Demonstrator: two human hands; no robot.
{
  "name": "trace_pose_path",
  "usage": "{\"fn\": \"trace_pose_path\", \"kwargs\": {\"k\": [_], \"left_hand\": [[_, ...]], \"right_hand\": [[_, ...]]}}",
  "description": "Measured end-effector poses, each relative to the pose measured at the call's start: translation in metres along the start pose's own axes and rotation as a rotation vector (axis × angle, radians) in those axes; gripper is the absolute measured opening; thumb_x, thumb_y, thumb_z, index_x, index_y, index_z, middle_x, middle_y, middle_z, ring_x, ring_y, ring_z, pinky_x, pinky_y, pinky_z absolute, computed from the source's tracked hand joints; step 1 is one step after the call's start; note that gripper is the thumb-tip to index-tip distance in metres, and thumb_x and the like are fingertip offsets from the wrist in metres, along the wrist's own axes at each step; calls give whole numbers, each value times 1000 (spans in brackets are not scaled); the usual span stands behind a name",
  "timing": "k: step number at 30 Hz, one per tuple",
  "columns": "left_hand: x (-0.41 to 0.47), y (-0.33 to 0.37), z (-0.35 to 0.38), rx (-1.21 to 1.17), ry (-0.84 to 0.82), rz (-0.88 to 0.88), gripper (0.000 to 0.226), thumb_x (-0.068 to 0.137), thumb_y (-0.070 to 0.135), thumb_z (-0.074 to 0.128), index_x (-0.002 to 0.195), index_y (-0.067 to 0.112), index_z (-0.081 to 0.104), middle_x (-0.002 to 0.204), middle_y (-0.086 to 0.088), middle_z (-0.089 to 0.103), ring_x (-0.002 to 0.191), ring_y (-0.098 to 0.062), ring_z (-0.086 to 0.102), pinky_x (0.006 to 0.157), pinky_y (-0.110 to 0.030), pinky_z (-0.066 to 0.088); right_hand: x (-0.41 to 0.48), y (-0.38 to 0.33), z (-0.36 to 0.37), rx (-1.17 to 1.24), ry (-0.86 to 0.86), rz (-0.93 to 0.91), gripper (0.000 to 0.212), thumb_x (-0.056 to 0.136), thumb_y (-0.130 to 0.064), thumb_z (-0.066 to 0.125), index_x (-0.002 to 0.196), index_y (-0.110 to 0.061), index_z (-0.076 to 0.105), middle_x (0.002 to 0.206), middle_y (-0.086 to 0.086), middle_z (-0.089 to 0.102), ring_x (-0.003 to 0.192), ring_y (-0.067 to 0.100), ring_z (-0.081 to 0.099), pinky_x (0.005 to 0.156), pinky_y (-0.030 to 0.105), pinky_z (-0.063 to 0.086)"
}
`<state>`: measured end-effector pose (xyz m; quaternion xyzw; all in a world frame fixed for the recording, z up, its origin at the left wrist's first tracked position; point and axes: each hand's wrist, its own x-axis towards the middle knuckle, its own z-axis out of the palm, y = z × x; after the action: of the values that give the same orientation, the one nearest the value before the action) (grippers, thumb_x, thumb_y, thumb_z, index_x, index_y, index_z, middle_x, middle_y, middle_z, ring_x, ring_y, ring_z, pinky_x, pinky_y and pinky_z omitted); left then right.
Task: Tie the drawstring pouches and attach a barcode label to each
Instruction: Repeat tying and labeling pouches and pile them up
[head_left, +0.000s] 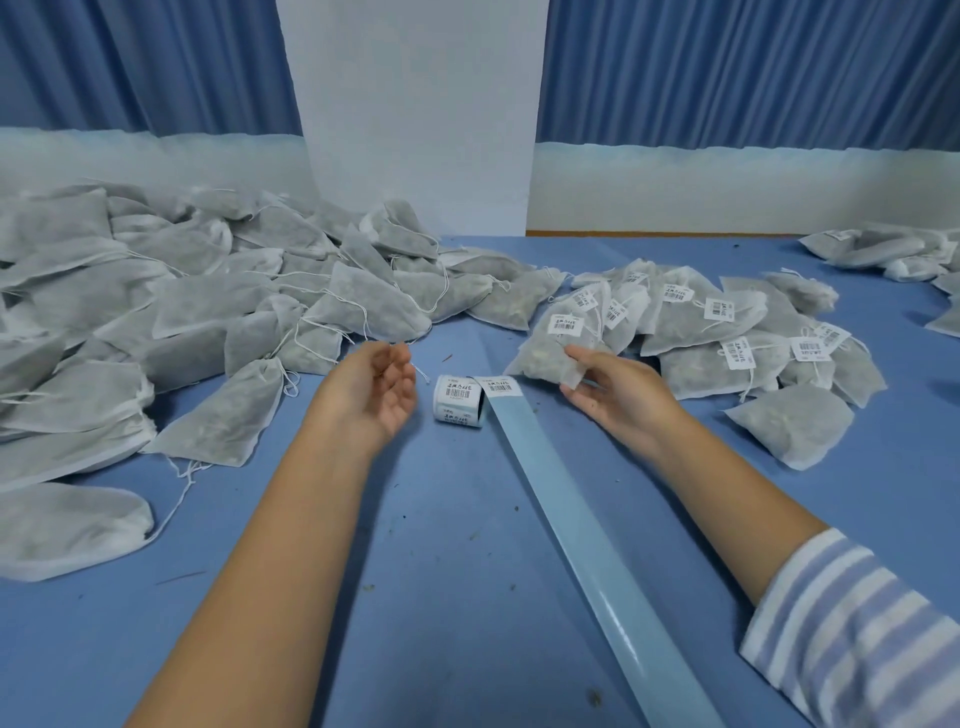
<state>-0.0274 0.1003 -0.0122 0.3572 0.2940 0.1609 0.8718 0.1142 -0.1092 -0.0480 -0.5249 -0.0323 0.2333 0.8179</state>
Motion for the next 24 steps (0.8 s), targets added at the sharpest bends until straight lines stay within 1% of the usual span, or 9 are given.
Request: {"fn": "trace_pose_path", "kwargs": {"k": [2,4,7,9,12,15,18,21,24], "left_hand": [[2,3,-4,19,44,14,23,97,12,47,76,11,56,52,5,56,40,-5,53,39,-12,43],[4,4,-7,-24,88,-11,22,97,12,48,76,11,55,62,4,56,52,-7,54,41,-12,44],[10,2,-11,-75,142,-35,21,99,15,48,79,9,53,75,0,55,64,-11,55,42,-14,48],[16,2,-14,-50,182,-17,18,99,14,48,83,8,53,82,-3,55,67,-13,58,44,-18,51],[25,-2,-18,63,231,44,7,100,12,48,97,9,54,89,-4,55,69,-13,58,46,-20,51],[33,-10,-25,602,327,354,20,97,9,50,82,18,60,80,-1,60,63,-12,54,57,-24,47],[38,-19,-36,1268,416,622,14,93,19,60,95,12,72,102,-8,70,92,-28,62,77,-31,42],[44,-24,-37,1456,447,597,30,93,31,64,112,10,71,122,-16,63,112,-36,58,84,-37,47],[44,-25,-35,1497,465,633,19,95,30,62,97,13,71,118,-16,62,105,-37,59,73,-35,44]], "right_hand": [[3,-1,0,104,11,10,16,93,-3,59,108,-1,66,96,6,76,88,19,74,73,30,60],[7,-1,-1,155,39,11,19,94,-4,57,113,-3,63,110,8,71,101,22,70,85,34,58],[10,5,-3,68,0,-43,29,95,-3,54,123,-11,56,121,-2,60,117,20,60,100,36,50],[8,11,-1,-174,0,-104,44,93,-1,55,135,-14,51,113,-5,56,105,16,63,101,36,50],[3,18,4,-716,138,-270,36,86,-5,56,116,-21,67,79,-2,57,67,12,63,81,30,55],[-2,23,6,-958,109,-379,29,86,-11,55,101,-29,72,78,-4,57,67,8,57,70,16,45],[-5,26,6,-1089,81,-474,25,88,-11,57,96,-27,73,86,-12,53,71,-1,53,66,0,35],[-8,29,8,-1164,43,-499,23,88,-10,59,94,-26,74,89,-11,49,76,3,52,70,1,33],[-9,30,10,-1194,22,-486,22,89,-11,59,94,-26,74,91,-8,49,78,2,51,72,7,33]]}}
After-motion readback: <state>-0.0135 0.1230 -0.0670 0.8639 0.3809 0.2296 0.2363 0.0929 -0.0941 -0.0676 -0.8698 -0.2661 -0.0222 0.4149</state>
